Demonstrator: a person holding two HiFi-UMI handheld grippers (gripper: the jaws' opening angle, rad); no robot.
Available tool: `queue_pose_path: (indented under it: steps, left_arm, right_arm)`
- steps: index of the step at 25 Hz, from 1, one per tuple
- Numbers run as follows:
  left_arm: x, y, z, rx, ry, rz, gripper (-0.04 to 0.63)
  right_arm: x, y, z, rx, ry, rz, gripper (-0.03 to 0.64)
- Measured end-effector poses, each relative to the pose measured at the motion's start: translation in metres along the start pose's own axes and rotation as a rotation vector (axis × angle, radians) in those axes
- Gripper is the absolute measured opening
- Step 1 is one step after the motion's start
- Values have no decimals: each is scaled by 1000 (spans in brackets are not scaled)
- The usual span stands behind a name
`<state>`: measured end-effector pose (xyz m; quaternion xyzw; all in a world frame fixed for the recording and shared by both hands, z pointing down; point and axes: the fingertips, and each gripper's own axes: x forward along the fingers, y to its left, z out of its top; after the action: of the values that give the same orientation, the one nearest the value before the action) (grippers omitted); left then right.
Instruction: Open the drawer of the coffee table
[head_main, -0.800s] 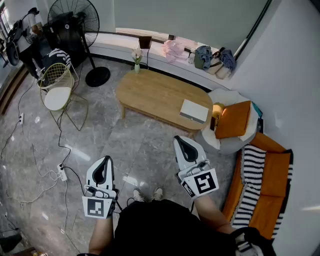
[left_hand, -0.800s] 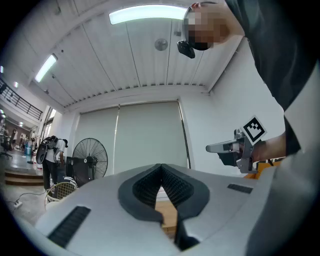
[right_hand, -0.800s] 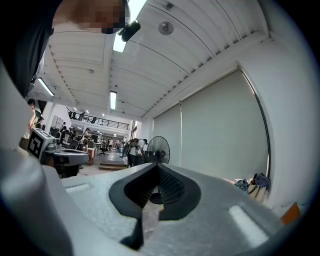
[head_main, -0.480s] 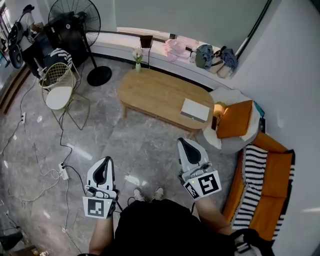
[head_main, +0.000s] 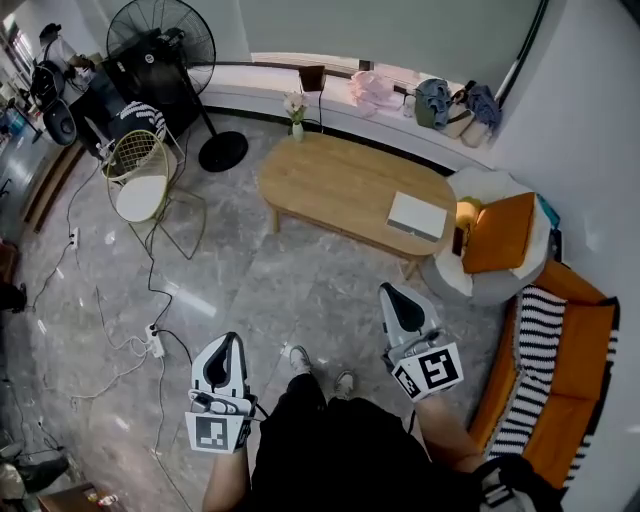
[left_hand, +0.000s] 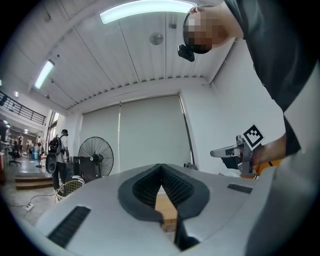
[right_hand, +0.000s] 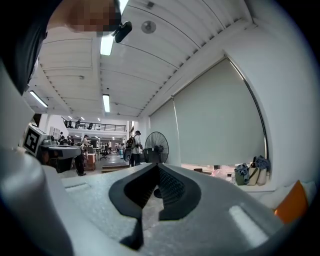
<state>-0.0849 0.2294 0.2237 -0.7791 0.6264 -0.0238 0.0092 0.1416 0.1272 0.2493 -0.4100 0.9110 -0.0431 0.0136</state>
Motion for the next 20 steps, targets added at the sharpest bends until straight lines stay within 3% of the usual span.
queue_pose_path:
  steps: [4,10,20]
  left_arm:
    - [16,15,-7,-18,-15,10,8]
    - [80,41,-20,-58,-36,-63,7]
    - [204,131,-1,-126,-128,-158,7]
  right_arm:
    - [19,-3,-3,-20,18,8,5]
    - [62,-25,-5,-48,52,-53,5]
    - [182,-49,35,-104,84,-127,5]
